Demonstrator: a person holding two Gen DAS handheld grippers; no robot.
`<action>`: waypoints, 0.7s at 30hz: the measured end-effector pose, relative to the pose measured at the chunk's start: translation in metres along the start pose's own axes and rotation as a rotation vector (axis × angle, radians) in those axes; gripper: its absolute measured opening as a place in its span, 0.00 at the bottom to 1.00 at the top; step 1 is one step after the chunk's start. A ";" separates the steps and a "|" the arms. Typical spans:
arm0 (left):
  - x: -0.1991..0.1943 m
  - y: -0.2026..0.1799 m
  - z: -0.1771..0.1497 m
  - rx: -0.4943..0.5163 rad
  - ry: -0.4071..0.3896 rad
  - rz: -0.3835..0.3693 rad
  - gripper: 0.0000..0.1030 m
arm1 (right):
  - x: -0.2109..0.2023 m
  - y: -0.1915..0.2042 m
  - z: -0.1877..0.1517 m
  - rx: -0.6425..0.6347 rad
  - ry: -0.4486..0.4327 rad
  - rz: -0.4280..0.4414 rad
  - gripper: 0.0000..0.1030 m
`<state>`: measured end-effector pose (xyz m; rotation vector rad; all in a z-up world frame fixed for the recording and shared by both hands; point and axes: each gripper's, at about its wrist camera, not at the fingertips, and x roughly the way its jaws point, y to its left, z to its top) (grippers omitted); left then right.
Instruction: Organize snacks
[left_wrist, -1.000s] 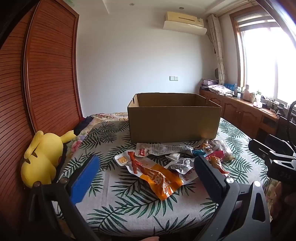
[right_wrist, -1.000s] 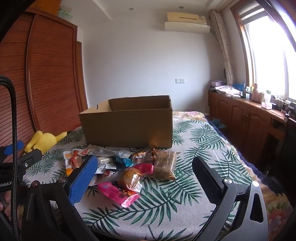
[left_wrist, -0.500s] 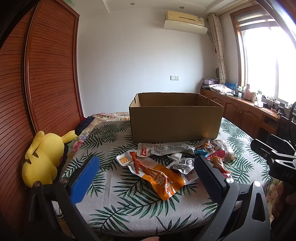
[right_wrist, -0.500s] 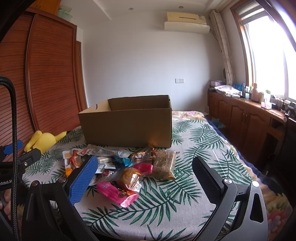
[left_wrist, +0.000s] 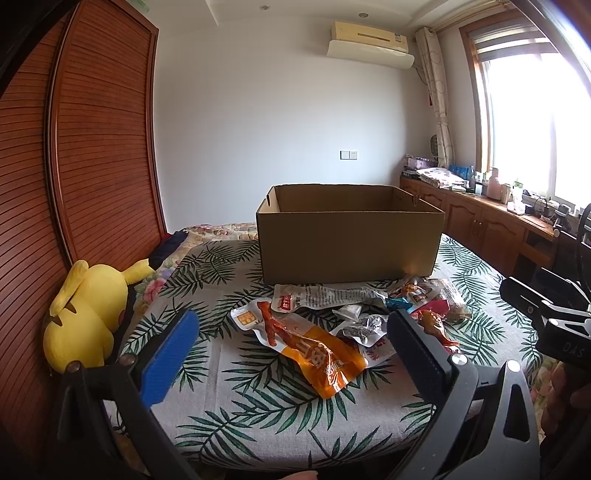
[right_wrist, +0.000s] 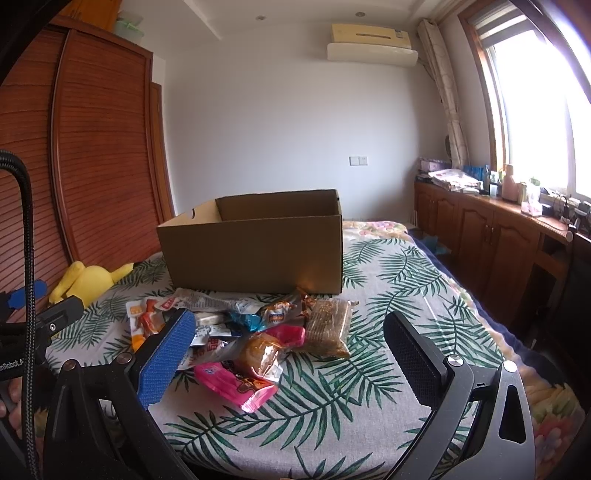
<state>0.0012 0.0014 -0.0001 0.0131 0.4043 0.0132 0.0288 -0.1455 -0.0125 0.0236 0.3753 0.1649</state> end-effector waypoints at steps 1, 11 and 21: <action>0.000 0.000 0.000 0.001 -0.001 0.002 1.00 | 0.000 0.000 0.000 0.000 0.000 0.000 1.00; -0.002 -0.001 -0.001 0.003 -0.003 0.002 1.00 | 0.000 0.000 -0.002 0.000 0.000 -0.002 1.00; -0.004 -0.003 0.001 0.004 -0.008 0.001 1.00 | -0.001 -0.001 -0.002 0.001 0.000 -0.004 1.00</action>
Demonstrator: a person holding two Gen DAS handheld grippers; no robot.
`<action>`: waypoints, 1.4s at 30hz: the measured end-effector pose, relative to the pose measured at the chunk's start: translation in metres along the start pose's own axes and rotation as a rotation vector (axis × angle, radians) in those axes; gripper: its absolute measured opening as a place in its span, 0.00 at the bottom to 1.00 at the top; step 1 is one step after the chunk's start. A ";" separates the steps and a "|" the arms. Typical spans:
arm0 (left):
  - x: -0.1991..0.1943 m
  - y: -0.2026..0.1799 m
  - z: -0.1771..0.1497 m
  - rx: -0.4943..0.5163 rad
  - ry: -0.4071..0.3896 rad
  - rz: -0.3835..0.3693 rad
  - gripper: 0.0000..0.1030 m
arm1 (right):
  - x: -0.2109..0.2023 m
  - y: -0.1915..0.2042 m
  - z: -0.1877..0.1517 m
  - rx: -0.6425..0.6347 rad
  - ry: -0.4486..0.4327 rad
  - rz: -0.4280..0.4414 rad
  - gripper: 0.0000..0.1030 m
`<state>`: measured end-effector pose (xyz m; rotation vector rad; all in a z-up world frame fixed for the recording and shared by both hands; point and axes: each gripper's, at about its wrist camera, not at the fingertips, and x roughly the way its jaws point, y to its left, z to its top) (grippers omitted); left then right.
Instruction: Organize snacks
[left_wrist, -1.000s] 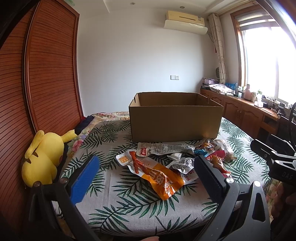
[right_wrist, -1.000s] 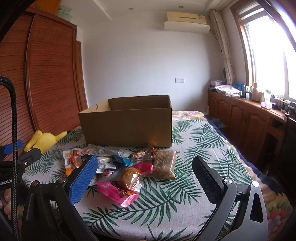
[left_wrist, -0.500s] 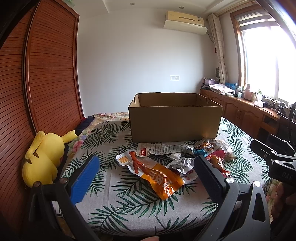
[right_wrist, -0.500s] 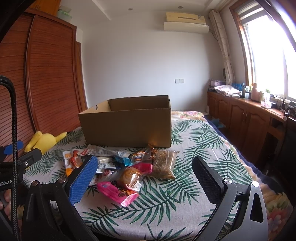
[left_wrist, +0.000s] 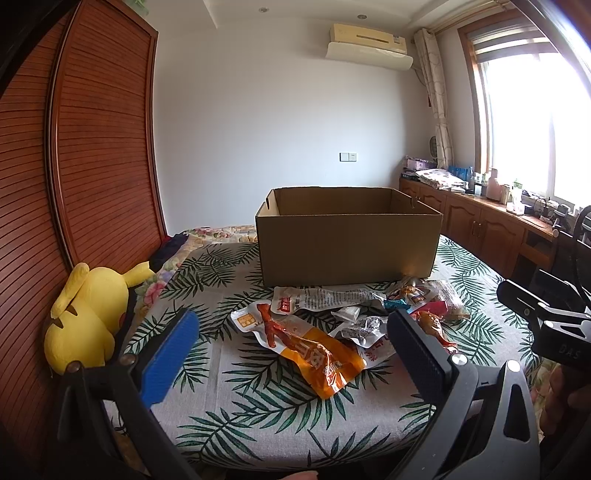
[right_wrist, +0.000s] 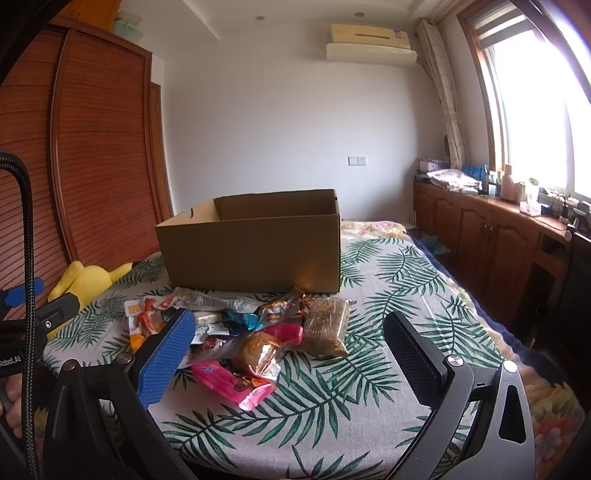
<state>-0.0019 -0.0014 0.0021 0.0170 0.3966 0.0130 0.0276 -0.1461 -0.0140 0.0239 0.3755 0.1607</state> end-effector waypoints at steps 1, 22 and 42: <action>0.000 0.000 0.000 -0.001 0.000 -0.001 1.00 | 0.000 0.000 0.000 -0.001 0.000 0.002 1.00; 0.012 0.006 -0.004 -0.005 0.037 0.009 1.00 | 0.007 -0.001 -0.002 -0.010 0.019 0.001 1.00; 0.096 0.032 -0.020 -0.026 0.246 0.022 1.00 | 0.082 -0.012 -0.021 -0.026 0.234 0.117 0.97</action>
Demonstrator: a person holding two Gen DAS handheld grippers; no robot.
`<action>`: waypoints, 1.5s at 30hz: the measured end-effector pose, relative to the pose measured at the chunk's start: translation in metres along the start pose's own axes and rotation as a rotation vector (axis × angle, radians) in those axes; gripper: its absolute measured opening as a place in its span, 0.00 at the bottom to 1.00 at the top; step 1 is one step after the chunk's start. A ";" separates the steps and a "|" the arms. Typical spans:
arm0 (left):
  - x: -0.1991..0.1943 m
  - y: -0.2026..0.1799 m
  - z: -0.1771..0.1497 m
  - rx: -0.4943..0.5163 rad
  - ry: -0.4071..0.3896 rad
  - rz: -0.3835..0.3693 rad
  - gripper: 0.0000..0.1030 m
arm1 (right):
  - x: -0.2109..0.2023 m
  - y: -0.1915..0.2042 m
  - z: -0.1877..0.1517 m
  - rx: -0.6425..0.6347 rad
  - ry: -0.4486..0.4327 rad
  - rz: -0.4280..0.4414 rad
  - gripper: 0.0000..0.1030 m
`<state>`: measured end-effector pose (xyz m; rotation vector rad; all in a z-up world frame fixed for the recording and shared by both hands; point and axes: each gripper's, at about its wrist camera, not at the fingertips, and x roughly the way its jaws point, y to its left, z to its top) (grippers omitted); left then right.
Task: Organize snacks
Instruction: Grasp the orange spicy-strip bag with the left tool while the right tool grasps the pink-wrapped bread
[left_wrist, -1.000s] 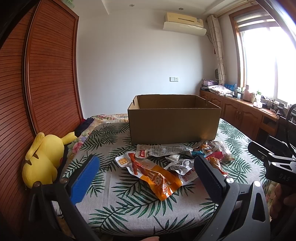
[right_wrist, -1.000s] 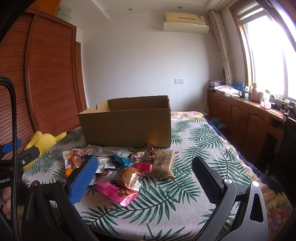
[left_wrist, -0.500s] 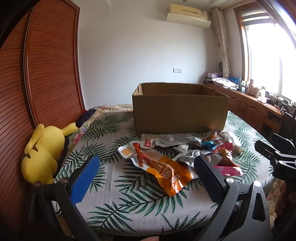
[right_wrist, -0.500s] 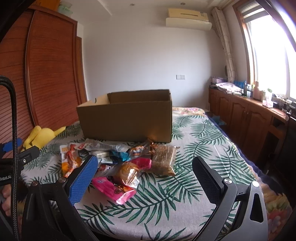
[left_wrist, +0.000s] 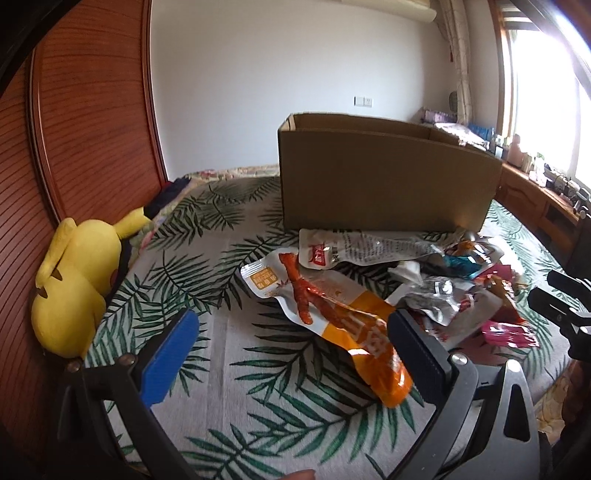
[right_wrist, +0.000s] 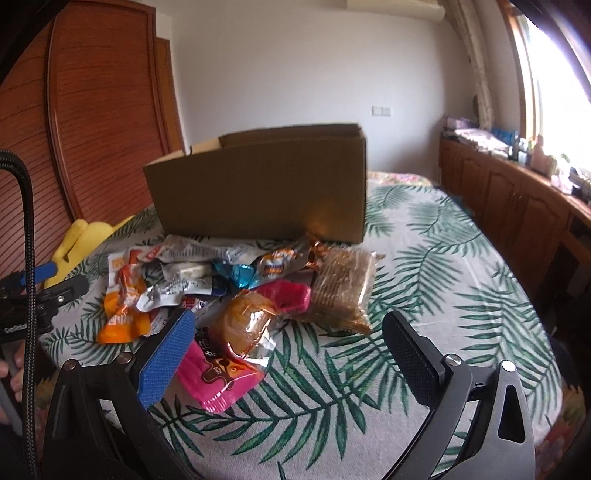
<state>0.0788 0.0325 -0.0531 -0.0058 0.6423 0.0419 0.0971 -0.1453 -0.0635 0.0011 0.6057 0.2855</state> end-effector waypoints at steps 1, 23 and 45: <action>0.003 0.000 0.001 -0.002 0.007 -0.004 1.00 | 0.004 0.001 0.000 0.000 0.015 0.015 0.95; 0.049 0.000 0.019 -0.070 0.142 -0.055 1.00 | 0.055 0.017 0.005 -0.046 0.188 0.072 0.62; 0.066 0.015 0.009 -0.081 0.263 -0.065 0.92 | 0.067 0.034 0.002 -0.139 0.197 -0.018 0.62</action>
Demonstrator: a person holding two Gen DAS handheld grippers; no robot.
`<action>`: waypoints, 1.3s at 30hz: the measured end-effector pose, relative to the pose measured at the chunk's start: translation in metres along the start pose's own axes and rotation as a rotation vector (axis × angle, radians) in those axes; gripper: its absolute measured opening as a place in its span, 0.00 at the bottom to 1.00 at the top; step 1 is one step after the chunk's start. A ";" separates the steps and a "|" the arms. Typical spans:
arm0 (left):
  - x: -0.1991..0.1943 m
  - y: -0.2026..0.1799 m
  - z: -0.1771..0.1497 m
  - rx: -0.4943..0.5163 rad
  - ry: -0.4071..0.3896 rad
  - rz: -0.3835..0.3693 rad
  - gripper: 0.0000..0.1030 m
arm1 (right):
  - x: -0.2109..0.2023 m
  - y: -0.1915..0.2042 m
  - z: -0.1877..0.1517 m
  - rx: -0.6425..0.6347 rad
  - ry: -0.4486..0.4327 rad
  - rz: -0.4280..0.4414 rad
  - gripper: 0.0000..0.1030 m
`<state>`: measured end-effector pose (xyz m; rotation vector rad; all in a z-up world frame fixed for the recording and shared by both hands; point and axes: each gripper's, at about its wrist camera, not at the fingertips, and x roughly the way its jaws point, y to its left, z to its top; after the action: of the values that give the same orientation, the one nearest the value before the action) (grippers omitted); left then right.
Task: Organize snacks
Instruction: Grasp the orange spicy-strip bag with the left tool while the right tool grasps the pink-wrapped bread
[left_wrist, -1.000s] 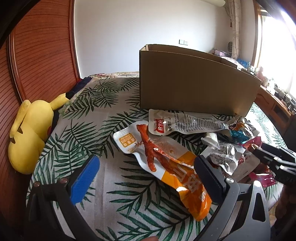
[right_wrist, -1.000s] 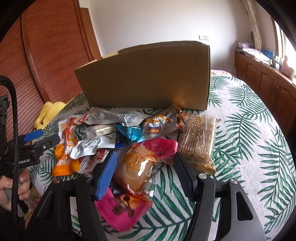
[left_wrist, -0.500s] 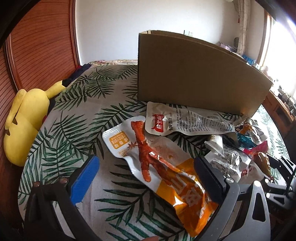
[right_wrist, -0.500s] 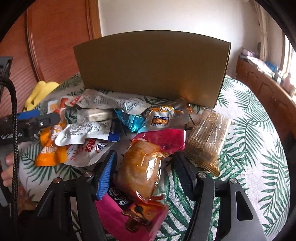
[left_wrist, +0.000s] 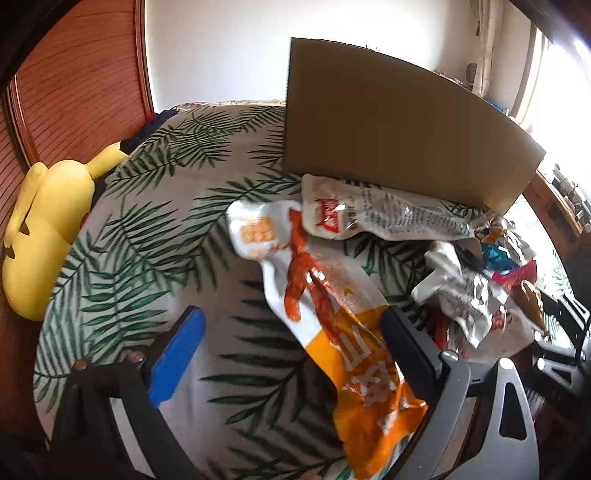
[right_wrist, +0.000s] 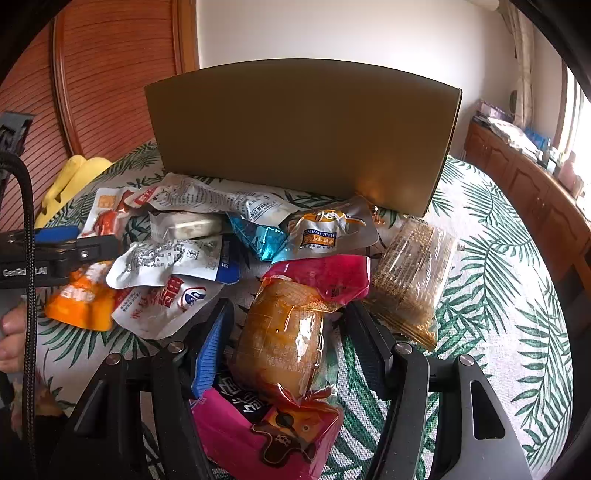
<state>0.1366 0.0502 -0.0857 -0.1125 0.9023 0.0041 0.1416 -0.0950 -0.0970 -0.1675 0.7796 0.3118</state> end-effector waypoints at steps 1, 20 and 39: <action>-0.002 0.003 -0.002 0.002 0.001 0.002 0.91 | 0.000 0.000 0.000 0.000 0.000 0.000 0.62; 0.010 -0.010 0.016 0.007 0.040 0.023 0.90 | 0.001 0.002 0.000 -0.011 0.001 -0.011 0.62; -0.008 0.020 0.001 -0.038 0.005 -0.066 0.58 | 0.001 0.003 -0.001 -0.016 0.000 -0.013 0.62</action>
<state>0.1314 0.0706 -0.0809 -0.1774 0.9036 -0.0403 0.1407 -0.0924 -0.0988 -0.1870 0.7758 0.3059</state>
